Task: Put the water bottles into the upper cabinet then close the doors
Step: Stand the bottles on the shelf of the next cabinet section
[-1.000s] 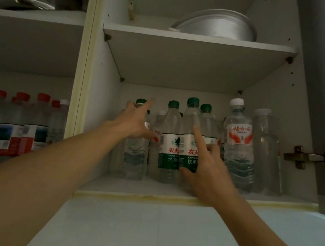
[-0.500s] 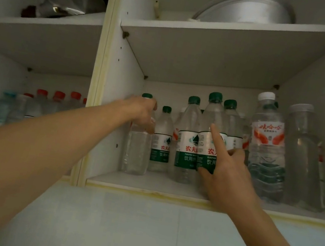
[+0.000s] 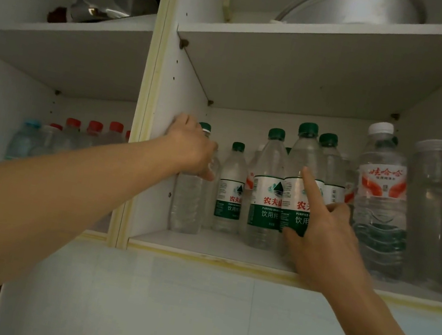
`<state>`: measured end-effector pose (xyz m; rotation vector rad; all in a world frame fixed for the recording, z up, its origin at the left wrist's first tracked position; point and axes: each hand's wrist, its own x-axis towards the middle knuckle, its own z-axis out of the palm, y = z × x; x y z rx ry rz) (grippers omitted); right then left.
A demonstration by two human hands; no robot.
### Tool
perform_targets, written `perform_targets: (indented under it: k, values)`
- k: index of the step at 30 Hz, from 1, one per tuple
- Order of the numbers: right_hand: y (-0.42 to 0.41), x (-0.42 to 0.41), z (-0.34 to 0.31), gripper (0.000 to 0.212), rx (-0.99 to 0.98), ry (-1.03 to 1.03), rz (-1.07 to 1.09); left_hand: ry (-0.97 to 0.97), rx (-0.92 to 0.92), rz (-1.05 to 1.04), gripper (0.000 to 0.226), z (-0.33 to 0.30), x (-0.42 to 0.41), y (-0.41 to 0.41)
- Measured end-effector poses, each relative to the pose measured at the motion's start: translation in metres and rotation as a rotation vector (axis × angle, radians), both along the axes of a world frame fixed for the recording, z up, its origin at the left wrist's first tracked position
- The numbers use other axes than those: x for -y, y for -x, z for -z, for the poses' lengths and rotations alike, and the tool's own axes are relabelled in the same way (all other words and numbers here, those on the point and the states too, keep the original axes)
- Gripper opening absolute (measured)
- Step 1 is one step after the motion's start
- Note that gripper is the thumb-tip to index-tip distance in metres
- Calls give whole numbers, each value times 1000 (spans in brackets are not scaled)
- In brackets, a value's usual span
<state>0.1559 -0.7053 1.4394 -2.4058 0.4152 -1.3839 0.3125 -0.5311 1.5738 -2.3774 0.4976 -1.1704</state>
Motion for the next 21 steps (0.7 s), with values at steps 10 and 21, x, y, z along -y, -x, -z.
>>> perform_targets:
  k: [10, 21]
  values:
    - [2, -5, 2, 107, 13, -14, 28, -115, 184, -49, 86, 14, -13, 5]
    - [2, -8, 3, 109, 14, 16, 52, 665, -524, 867, 71, 1, 36, 29]
